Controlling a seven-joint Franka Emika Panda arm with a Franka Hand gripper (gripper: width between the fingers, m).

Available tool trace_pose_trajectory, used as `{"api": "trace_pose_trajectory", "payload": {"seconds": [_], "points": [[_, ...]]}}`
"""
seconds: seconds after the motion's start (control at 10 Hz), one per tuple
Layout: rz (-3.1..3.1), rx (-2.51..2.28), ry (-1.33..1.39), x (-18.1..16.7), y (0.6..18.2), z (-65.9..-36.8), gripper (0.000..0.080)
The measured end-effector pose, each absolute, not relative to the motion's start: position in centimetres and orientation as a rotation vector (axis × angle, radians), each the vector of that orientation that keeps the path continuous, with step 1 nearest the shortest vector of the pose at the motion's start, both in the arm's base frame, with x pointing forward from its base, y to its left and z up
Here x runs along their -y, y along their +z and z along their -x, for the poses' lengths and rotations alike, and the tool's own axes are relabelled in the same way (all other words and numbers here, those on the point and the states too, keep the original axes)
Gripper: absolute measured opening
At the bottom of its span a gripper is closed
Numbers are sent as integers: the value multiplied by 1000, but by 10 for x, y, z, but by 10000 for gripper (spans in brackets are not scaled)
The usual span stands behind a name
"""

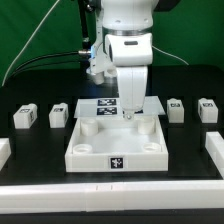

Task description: Assemble one leg

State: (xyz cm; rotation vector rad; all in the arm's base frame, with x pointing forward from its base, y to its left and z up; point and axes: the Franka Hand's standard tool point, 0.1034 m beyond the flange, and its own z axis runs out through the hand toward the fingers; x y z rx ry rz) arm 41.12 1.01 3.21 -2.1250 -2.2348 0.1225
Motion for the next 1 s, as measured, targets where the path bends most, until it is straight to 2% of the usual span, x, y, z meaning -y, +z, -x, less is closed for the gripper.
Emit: {"api": "trace_pose_trajectory", "payload": {"seconds": [0.3, 0.6, 0.8, 0.9, 1.0], "points": [[2109, 2212, 150, -11, 16, -405, 650], [2123, 2197, 154, -14, 16, -406, 637], [2124, 2193, 157, -13, 15, -405, 283], [2124, 2193, 157, -12, 14, -405, 283], [2124, 2192, 158, -12, 14, -405, 141]]}}
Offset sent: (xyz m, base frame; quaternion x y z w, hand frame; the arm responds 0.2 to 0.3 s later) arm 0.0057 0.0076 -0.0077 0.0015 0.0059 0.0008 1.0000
